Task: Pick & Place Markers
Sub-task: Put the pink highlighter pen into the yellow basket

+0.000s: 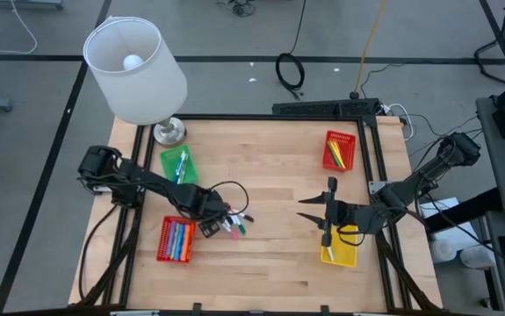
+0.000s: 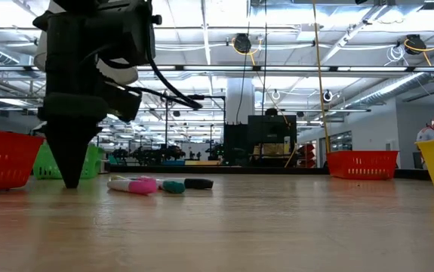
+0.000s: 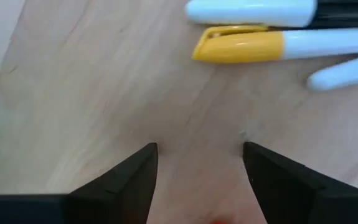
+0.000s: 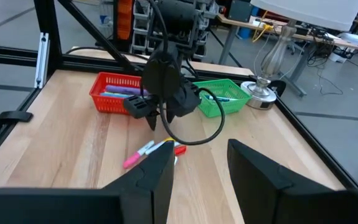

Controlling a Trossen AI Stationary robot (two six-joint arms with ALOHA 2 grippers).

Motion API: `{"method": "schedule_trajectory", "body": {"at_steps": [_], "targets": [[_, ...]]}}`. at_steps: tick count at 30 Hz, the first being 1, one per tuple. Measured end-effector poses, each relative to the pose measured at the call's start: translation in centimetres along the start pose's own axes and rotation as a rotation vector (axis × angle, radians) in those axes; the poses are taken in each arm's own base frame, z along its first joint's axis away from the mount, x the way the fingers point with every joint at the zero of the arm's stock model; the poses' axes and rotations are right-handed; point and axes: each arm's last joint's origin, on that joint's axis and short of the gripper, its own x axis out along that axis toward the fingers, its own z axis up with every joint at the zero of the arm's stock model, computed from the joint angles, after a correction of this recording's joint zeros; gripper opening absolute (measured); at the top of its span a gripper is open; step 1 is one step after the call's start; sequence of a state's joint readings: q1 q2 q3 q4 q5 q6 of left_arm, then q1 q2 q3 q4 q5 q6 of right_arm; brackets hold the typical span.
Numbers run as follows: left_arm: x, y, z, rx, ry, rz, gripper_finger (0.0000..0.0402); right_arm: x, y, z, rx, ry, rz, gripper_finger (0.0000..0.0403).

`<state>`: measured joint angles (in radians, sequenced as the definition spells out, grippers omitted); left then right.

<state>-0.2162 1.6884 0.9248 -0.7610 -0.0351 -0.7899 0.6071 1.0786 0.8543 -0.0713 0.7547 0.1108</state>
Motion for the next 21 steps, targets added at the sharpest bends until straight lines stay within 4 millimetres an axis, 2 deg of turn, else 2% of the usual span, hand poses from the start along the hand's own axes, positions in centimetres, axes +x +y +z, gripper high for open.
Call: {"method": "schedule_trajectory", "body": {"at_steps": [5,7,10,13,15,21], "targets": [[-1.4,-0.3,0.2,0.002,-0.049,-0.11,0.0236,0.0,0.0,0.0,0.0,0.0,0.0,0.0135],[-1.8,-1.1,0.0,0.112,-0.093,-0.158,0.0229,0.0,0.0,0.0,-0.004,0.0,0.0,0.0135],[-2.3,-3.0,-0.3,0.364,-0.213,-0.233,0.0219,0.0,0.0,0.0,-0.016,0.0,0.0,0.0137],[-2.5,-4.3,-0.5,0.591,-0.358,-0.201,0.0212,0.0,0.0,0.0,-0.019,0.0,0.0,0.0136],[-2.6,-4.9,-0.2,0.67,-0.446,-0.177,0.0207,0.0,0.0,0.0,-0.019,0.0,0.0,0.0135],[-2.5,-4.2,0.4,0.673,-0.461,-0.115,0.0191,0.0,0.0,0.0,-0.021,0.003,0.0,0.0137]]}}
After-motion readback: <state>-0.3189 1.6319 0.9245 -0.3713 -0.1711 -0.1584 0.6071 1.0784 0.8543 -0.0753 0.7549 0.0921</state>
